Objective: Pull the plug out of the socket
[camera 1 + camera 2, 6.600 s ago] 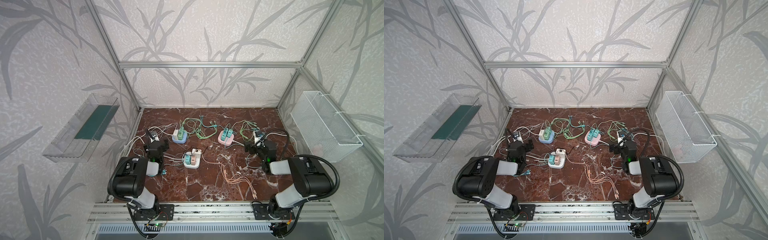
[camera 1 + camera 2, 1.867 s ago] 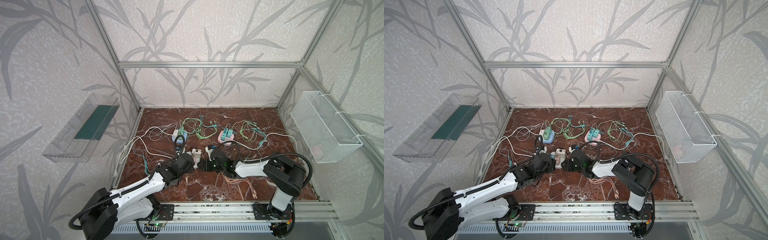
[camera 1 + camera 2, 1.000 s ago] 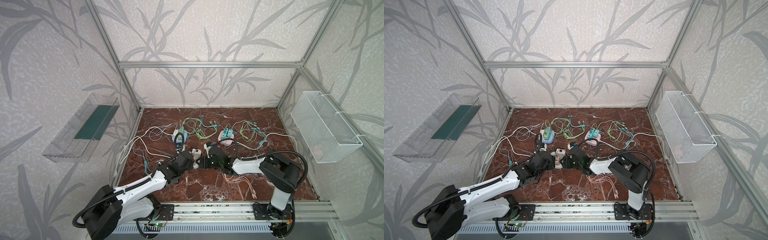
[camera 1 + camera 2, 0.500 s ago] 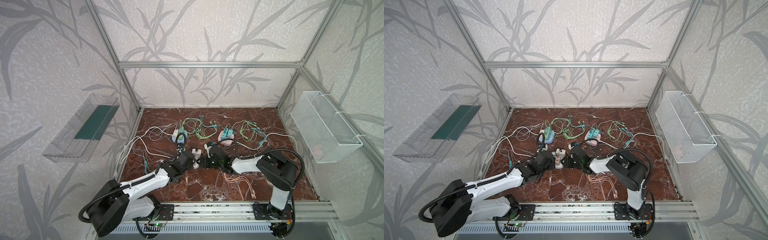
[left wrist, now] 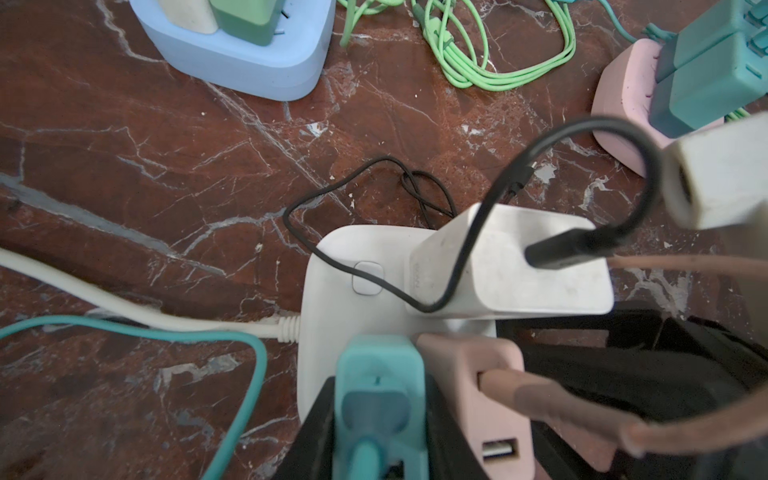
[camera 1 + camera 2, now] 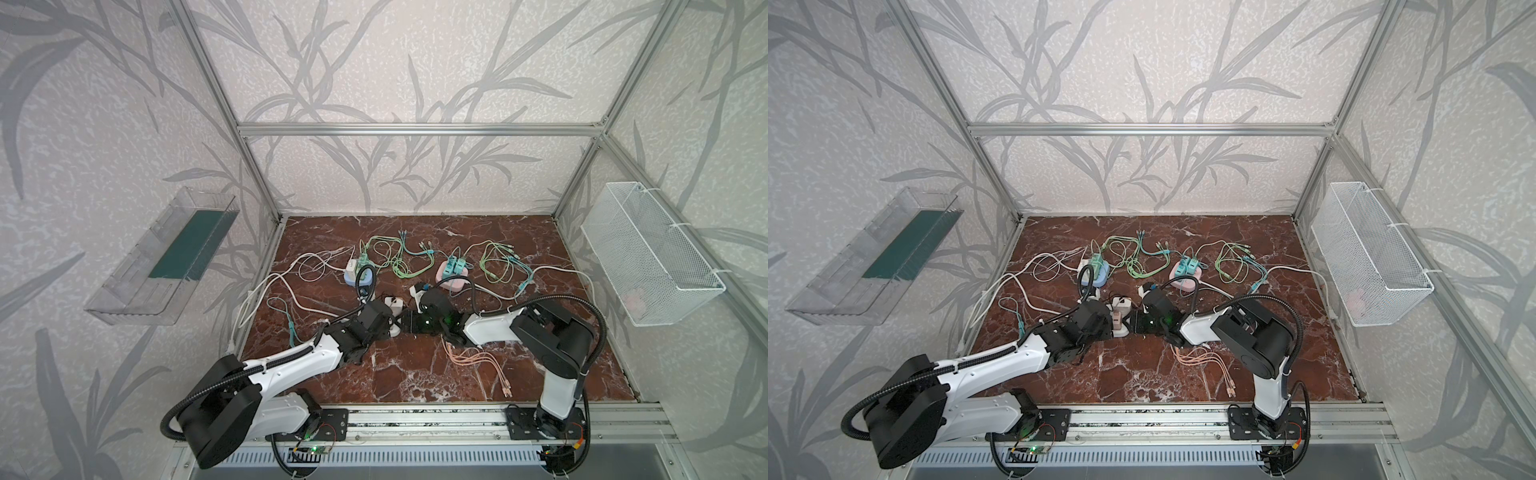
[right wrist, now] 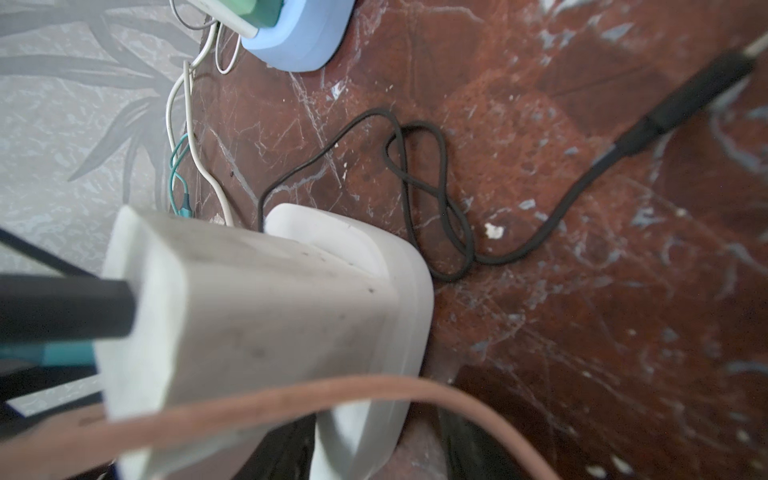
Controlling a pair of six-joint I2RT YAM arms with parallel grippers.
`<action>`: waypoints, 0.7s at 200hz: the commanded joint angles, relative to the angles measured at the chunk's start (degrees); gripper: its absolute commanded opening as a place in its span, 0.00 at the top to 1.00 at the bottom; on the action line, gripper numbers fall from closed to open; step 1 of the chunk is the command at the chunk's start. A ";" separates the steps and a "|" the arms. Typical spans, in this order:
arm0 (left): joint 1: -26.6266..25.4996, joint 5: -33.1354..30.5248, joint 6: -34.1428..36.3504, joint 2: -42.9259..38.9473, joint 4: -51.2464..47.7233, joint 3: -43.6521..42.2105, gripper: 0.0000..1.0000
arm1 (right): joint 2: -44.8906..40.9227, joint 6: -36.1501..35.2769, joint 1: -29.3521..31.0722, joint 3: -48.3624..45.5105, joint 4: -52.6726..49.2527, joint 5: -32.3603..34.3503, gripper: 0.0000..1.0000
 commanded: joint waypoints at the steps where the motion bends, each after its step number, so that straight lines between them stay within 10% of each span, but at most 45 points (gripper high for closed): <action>1: -1.29 0.40 0.48 0.69 0.67 1.75 0.74 | 0.18 -0.90 -0.17 -1.10 1.20 -0.65 0.51; 140: -6.25 5.25 5.01 4.08 8.95 4.05 0.80 | -6.21 -2.18 -0.32 -12.02 1.46 2.45 0.61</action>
